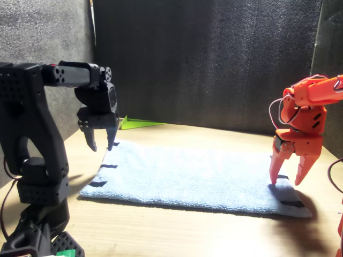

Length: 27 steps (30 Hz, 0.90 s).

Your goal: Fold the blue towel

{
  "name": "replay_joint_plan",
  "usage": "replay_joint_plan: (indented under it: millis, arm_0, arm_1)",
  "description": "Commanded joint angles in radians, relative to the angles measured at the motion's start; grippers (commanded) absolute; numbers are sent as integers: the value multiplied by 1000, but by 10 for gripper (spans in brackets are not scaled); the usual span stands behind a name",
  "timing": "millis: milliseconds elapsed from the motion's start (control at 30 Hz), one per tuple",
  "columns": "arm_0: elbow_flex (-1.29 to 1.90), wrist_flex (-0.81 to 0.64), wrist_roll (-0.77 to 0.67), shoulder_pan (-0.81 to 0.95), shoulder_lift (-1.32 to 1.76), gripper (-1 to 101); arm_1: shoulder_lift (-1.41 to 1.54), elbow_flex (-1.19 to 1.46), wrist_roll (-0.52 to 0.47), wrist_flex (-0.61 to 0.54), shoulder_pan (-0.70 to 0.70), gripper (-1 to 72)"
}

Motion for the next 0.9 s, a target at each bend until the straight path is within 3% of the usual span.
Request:
replay_joint_plan:
  millis: [0,67,100,133,267,500,800,867]
  arm_0:
    - [18,15,17,26,71,214]
    - [26,15,18,32,74,214]
    - [29,15,20,35,74,214]
    - [34,12,20,38,74,214]
    - [51,5,23,43,66,208]
    - [118,-31,31,40,110,200]
    - [227,-80,38,44,190,210]
    - [256,-92,40,46,215,214]
  arm_1:
    - [-9,6,14,-12,12,212]
    - [-34,2,12,-6,29,114]
    - [-43,-5,14,0,35,21]
    - [-49,-11,15,6,41,1]
    - [-55,-40,44,41,55,0]
    - [-81,-239,78,273,80,0]
    - [-270,-541,80,529,247,0]
    - [-316,-581,74,535,291,0]
